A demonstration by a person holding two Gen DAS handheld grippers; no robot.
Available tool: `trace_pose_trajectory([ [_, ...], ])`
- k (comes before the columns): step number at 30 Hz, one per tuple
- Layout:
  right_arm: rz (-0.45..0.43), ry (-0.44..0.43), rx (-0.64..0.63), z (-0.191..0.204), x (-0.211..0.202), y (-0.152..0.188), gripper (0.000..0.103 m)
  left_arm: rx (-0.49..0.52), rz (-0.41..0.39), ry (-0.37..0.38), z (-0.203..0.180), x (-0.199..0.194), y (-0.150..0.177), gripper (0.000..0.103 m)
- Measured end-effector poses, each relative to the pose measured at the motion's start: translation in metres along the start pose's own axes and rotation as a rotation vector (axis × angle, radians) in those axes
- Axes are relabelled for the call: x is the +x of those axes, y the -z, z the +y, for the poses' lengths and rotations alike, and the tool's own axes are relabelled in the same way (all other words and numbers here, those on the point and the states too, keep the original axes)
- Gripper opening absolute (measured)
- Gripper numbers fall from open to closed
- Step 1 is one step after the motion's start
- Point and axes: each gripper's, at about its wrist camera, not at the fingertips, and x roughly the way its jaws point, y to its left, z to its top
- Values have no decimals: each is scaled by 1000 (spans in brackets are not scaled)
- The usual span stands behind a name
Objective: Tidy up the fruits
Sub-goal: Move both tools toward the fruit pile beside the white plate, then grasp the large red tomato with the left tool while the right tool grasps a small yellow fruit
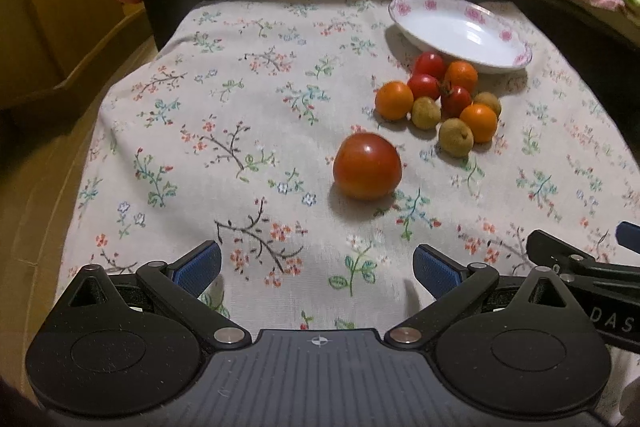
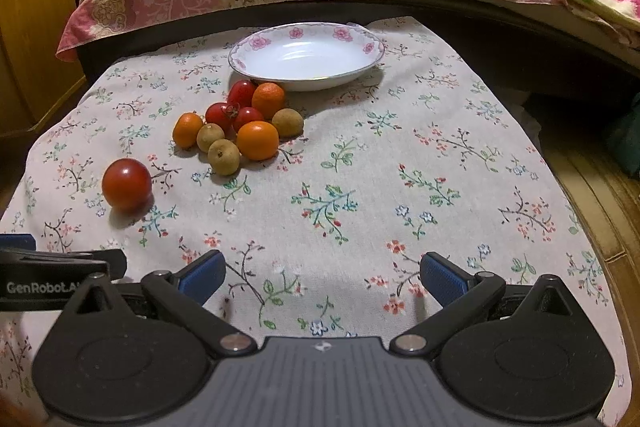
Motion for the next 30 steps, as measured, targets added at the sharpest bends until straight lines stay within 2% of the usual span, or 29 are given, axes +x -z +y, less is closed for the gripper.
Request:
trace_pose_trajectory([
  [3, -14, -9, -10, 1, -1, -8, 103, -11, -10, 16, 4, 1, -6, 103],
  [9, -23, -27, -58, 1, -1, -23, 100, 67, -45, 32, -2, -6, -23, 103],
  [15, -6, -75, -65, 0, -4, -44, 94, 208, -59, 51, -7, -9, -31, 99],
  [19, -16, -135, -130, 9, 5, -53, 84, 288, -29, 61, -10, 5, -36, 88],
  [21, -7, -148, -181, 15, 14, -54, 79, 294, -18, 76, -10, 12, -40, 83],
  [23, 28, -179, -192, 15, 24, -57, 67, 279, -17, 108, -8, 16, -43, 81],
  [24, 53, -213, -182, 13, 29, -58, 58, 272, -14, 124, -8, 19, -45, 79],
  [25, 72, -250, -173, 13, 33, -60, 53, 267, -7, 139, -8, 22, -45, 79],
  [26, 85, -281, -174, 13, 36, -61, 53, 262, -5, 147, -8, 24, -46, 77],
  [30, 97, -318, -183, 15, 46, -64, 52, 259, 5, 157, -5, 32, -47, 75],
])
